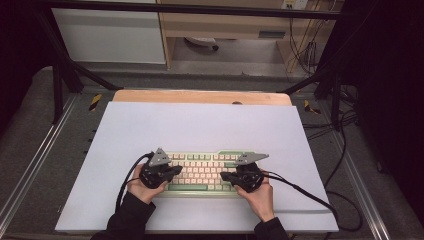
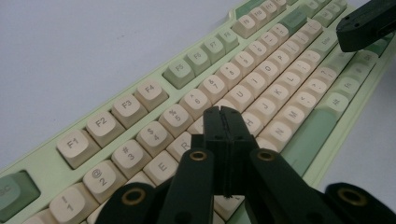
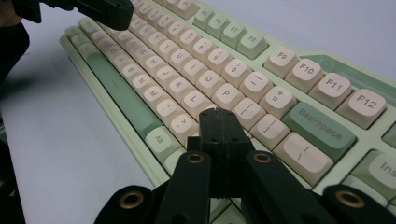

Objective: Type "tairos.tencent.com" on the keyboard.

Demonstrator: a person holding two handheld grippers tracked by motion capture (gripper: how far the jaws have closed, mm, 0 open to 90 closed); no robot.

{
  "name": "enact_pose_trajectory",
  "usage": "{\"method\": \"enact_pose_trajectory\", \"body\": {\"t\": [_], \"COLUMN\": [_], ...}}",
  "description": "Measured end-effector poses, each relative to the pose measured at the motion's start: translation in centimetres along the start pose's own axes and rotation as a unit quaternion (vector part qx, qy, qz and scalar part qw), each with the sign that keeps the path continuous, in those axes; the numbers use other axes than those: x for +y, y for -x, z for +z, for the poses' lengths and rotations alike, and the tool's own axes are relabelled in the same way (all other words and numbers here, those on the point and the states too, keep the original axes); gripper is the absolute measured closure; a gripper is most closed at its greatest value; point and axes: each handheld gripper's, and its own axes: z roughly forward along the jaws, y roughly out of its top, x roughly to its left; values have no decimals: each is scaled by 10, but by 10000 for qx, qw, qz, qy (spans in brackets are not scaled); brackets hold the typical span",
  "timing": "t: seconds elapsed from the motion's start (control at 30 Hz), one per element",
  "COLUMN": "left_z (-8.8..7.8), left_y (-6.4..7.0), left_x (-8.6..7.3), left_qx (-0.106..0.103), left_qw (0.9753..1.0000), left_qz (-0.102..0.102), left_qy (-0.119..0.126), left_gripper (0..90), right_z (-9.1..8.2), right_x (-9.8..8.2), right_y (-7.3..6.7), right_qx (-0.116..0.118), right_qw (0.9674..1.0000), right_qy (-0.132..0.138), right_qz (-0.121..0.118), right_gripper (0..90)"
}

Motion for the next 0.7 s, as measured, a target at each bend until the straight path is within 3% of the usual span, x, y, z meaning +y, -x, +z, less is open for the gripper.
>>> {"method": "enact_pose_trajectory", "body": {"t": [0.7], "left_z": [22], "left_y": [-2], "left_x": [1], "left_qx": [107], "left_qw": [9999], "left_qz": [30], "left_qy": [-116], "left_gripper": [898], "right_z": [-1], "right_x": [0], "right_y": [0], "right_qx": [2], "right_qw": [10000], "right_qy": [42], "right_qz": [-4], "right_gripper": [900]}}
